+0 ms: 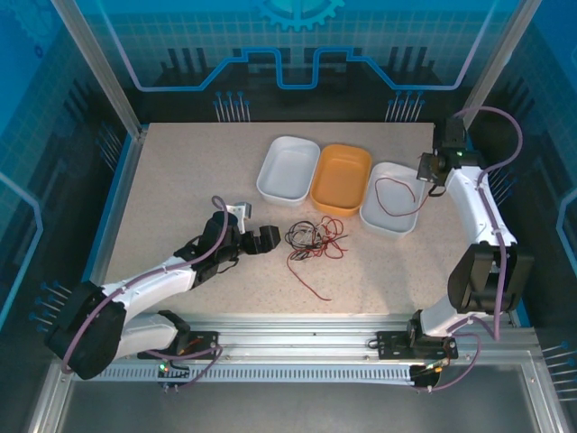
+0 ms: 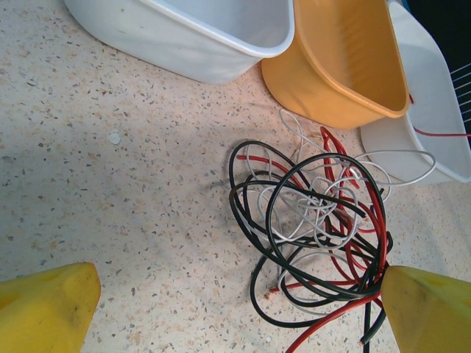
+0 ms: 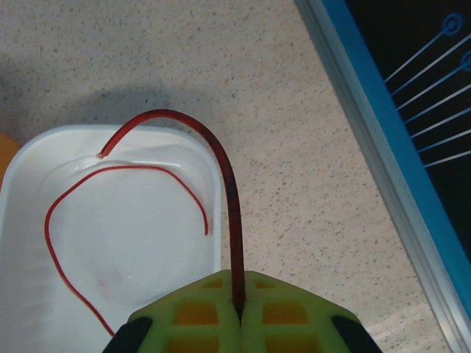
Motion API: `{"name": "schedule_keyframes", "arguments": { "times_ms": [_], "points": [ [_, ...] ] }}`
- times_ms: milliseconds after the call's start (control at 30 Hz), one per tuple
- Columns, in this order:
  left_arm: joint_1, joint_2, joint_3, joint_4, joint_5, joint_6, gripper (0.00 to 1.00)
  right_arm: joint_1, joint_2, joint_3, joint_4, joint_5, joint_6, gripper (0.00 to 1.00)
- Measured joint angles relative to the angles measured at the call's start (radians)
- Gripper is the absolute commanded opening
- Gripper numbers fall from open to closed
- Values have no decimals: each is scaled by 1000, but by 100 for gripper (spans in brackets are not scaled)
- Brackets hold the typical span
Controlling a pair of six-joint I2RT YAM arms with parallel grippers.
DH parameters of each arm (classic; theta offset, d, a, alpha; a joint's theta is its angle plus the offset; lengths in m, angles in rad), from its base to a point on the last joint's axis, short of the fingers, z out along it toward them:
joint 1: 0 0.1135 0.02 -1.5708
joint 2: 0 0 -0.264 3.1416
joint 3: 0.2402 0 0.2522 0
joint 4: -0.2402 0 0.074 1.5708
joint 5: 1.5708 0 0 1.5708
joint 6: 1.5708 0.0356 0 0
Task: Untangle the cables
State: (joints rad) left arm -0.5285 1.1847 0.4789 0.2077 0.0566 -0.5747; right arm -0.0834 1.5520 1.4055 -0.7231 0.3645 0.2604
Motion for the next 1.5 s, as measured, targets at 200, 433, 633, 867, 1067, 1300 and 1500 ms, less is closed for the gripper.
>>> {"name": "schedule_keyframes", "arguments": {
  "times_ms": [200,433,633,867,1067,1300,1500],
  "points": [
    [0,-1,0,-1,0,0,99,25,38,-32,32,-76,0,0],
    [0,-34,0,-15,0,0,99,52,173,-32,80,-143,-13,0],
    [0,-45,-3,-19,0,0,99,52,301,-11,89,-161,-18,13],
    [0,-50,-4,-27,0,0,99,53,343,-3,88,-167,-25,40],
    [0,-52,-4,-32,0,0,99,55,240,-19,86,-166,-18,43],
    [0,-37,-4,-29,4,0,99,146,-49,-150,91,-166,26,45],
    [0,45,16,-26,51,0,95,364,-249,-369,153,-191,138,47]
  ]
}}
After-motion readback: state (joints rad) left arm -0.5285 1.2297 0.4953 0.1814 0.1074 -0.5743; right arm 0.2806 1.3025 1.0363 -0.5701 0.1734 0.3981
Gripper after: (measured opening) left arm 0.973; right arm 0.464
